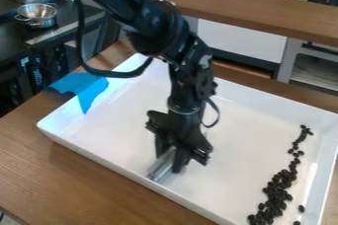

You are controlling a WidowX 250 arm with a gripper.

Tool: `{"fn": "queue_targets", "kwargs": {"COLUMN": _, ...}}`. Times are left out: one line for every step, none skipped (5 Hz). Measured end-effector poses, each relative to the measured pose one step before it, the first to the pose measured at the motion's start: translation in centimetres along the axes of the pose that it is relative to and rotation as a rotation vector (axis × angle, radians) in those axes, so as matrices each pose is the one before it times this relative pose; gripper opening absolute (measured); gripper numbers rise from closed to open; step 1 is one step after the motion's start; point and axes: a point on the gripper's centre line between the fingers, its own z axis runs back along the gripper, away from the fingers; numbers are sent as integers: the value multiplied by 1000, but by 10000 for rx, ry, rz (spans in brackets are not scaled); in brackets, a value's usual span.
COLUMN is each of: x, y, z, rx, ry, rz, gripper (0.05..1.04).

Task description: Sweep into pile

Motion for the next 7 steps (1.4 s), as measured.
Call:
{"fn": "queue_targets", "kwargs": {"x": 408, "y": -2440, "z": 87, "rx": -407, "ry": 170, "rz": 426, "gripper": 383}}
{"fn": "queue_targets", "kwargs": {"x": 531, "y": -2766, "z": 17, "rx": -286, "ry": 0, "rz": 161, "gripper": 383}}
{"fn": "queue_targets", "kwargs": {"x": -7, "y": -2536, "z": -27, "rx": -154, "ry": -38, "rz": -144, "gripper": 383}}
{"fn": "queue_targets", "kwargs": {"x": 257, "y": -2183, "z": -144, "rx": -166, "ry": 90, "rz": -78, "gripper": 383}}
{"fn": "queue_targets", "kwargs": {"x": 149, "y": -166, "z": 116, "rx": -20, "ry": -57, "rz": -32, "gripper": 383}}
{"fn": "queue_targets", "kwargs": {"x": -260, "y": 1825, "z": 642, "rx": -134, "ry": -156, "rz": -37, "gripper": 383}}
{"fn": "queue_targets", "kwargs": {"x": 200, "y": 3918, "z": 2231, "rx": -34, "ry": -308, "rz": 294, "gripper": 383}}
